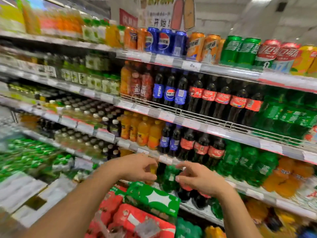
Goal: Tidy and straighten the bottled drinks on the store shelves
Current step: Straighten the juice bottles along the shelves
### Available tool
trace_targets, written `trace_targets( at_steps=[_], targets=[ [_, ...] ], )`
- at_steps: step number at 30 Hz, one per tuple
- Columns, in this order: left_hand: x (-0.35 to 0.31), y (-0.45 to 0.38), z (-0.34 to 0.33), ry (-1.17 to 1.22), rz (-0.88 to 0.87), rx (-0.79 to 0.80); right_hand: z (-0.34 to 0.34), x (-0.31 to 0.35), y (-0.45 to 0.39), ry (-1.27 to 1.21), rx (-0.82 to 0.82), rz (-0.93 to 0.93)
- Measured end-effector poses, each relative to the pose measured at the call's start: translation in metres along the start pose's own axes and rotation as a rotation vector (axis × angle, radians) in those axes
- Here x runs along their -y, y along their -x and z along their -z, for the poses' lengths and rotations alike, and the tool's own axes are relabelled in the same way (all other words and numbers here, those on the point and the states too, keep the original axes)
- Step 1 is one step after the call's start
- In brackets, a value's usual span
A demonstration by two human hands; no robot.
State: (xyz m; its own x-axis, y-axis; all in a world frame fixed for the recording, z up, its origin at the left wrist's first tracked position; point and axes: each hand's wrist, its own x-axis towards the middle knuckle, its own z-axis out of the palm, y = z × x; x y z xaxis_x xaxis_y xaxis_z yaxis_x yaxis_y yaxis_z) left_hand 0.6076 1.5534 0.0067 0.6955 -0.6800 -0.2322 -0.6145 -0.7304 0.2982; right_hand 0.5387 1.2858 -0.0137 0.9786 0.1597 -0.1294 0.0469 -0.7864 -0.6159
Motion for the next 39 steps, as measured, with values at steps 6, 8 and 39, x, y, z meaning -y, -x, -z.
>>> trace_targets(
  at_steps=[6, 8, 39],
  targets=[
    [0.069, 0.094, -0.001, 0.118, 0.069, -0.104, -0.064, 0.109, -0.01, 0.003, -0.03, 0.13],
    [0.086, 0.118, 0.003, 0.14, 0.081, -0.133, -0.076, 0.133, -0.013, 0.032, -0.044, 0.156],
    [0.239, 0.057, 0.151, 0.023, 0.029, -0.272, -0.033, 0.212, -0.198, -0.069, -0.272, 0.282]
  ],
)
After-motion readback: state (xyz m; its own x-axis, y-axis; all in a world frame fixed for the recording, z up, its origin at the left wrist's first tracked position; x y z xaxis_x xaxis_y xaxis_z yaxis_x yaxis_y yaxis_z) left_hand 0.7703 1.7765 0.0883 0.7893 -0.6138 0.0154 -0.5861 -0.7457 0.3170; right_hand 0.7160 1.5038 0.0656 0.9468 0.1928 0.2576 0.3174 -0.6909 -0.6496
